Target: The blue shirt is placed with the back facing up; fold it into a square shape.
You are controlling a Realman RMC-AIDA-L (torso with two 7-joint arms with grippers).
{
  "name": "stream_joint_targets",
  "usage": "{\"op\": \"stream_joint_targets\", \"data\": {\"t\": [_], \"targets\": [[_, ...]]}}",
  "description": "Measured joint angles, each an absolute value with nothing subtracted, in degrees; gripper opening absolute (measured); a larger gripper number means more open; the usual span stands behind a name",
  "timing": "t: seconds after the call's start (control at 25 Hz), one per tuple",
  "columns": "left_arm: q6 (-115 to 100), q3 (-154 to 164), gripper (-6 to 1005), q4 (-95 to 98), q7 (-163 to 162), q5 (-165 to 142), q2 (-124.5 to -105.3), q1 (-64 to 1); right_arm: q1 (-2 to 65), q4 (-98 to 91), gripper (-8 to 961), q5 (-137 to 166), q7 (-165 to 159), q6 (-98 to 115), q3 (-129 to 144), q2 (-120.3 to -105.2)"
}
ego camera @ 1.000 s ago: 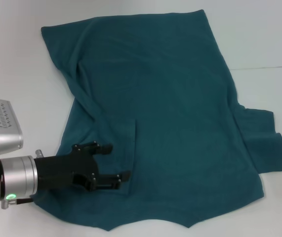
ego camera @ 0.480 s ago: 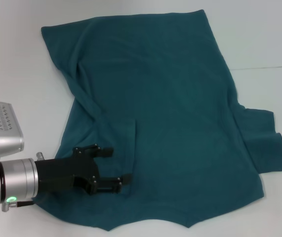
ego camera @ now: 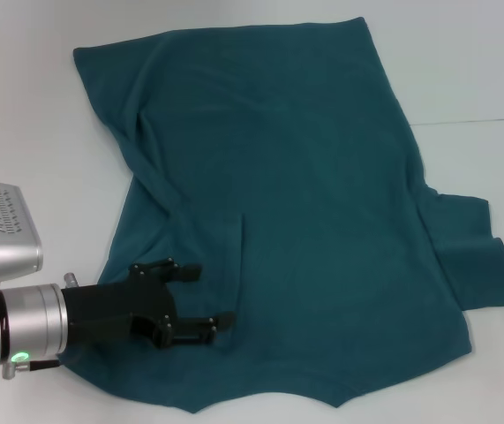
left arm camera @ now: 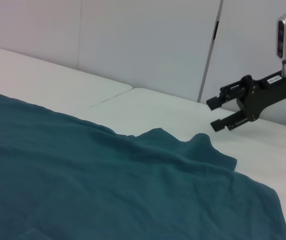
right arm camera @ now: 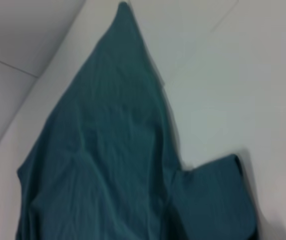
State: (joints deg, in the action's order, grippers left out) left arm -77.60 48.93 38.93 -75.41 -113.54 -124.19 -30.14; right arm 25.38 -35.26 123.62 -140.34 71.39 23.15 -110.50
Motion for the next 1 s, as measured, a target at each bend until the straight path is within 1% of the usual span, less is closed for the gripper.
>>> {"op": "stream_joint_targets", "data": {"t": [1.0], "targets": [[-77.51,48.95,906,38.93,-75.32,-113.73,-124.19,-30.15,27.57,-32.89,757,124.98,-138.62,64.28,24.6,-112.96]]}}
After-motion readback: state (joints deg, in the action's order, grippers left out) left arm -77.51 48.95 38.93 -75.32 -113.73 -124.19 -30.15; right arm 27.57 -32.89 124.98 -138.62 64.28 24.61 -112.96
